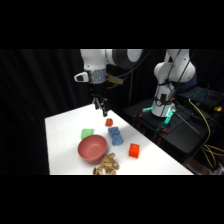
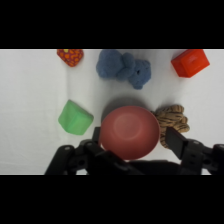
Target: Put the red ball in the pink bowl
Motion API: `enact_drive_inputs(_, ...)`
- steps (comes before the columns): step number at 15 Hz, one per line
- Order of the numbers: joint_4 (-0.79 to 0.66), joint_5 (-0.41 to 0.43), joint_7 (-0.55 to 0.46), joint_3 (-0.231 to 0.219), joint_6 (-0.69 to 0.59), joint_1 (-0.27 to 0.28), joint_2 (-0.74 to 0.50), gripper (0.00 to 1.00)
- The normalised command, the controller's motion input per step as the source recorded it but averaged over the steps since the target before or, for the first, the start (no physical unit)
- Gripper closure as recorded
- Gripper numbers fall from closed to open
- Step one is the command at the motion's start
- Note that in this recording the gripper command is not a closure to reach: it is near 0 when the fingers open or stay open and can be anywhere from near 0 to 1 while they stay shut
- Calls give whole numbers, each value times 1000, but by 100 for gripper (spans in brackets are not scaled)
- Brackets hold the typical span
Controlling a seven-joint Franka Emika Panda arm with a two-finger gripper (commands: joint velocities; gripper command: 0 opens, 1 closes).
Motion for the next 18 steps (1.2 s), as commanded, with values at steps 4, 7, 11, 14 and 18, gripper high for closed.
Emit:
enact_drive_inputs(4, -12, -1, -30, -11, 17, -58, -14, 0)
enact_drive_inputs(7, -74, 42, -129, -84, 87, -136, -80, 0)
enact_drive_inputs(11, -236, 156, -245, -105, 195, -167, -199, 0)
enact_drive_inputs(14, -376, 195, -232, -89, 394, -136, -274, 0)
enact_drive_inputs(18, -429, 222, -222, -61, 485, -92, -233, 0)
